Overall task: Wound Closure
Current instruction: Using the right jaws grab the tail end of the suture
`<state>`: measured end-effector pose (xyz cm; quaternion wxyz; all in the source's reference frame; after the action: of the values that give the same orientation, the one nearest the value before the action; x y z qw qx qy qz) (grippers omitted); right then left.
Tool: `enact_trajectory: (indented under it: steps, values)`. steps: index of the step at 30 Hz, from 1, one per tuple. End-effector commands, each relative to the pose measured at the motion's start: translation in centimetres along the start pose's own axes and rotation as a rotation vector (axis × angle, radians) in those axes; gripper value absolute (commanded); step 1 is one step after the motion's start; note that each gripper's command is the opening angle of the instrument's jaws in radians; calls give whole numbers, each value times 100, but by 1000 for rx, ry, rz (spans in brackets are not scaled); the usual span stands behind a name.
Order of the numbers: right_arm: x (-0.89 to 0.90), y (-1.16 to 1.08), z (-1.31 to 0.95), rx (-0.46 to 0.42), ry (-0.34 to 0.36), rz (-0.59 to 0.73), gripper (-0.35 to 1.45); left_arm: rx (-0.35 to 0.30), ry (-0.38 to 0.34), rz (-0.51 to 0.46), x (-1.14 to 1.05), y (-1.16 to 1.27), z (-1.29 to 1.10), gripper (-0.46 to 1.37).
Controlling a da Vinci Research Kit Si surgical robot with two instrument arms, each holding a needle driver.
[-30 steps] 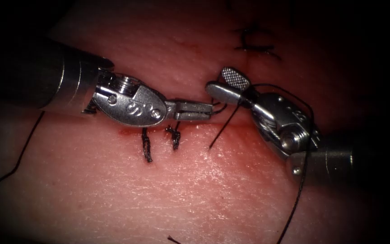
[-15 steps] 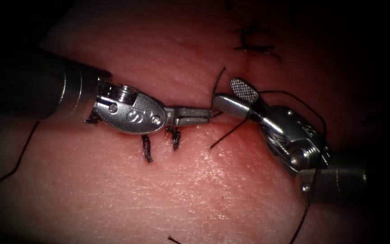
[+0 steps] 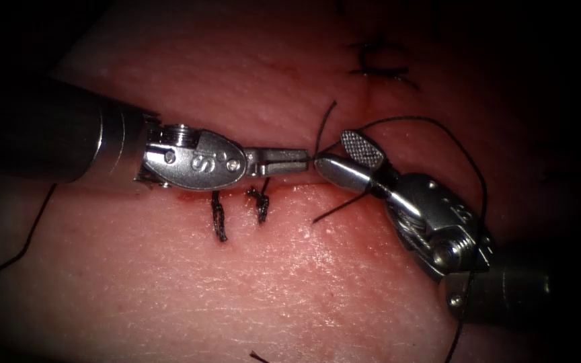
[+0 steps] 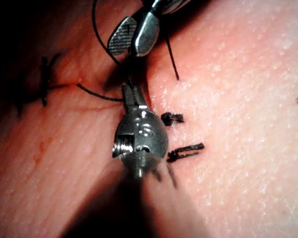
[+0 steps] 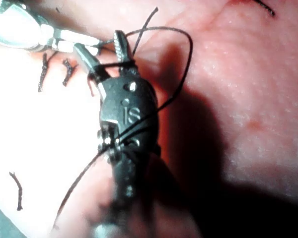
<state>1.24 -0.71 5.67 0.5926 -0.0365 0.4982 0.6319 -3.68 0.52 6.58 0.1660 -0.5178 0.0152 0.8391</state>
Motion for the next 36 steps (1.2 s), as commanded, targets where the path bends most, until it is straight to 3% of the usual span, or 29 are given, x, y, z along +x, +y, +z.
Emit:
enact_trajectory:
  steps: [1, 19, 36]
  values:
    - [-2, 1, 1, 2, 1, -1, 73, -13, 21, -5, 2, -1, -3, -35]
    - [-8, 18, 7, 1, 7, -8, 69, -31, 94, -24, 13, -1, -10, -35]
    - [-18, 40, 23, -31, 10, -22, 68, -69, 149, 57, 36, 12, -19, -35]
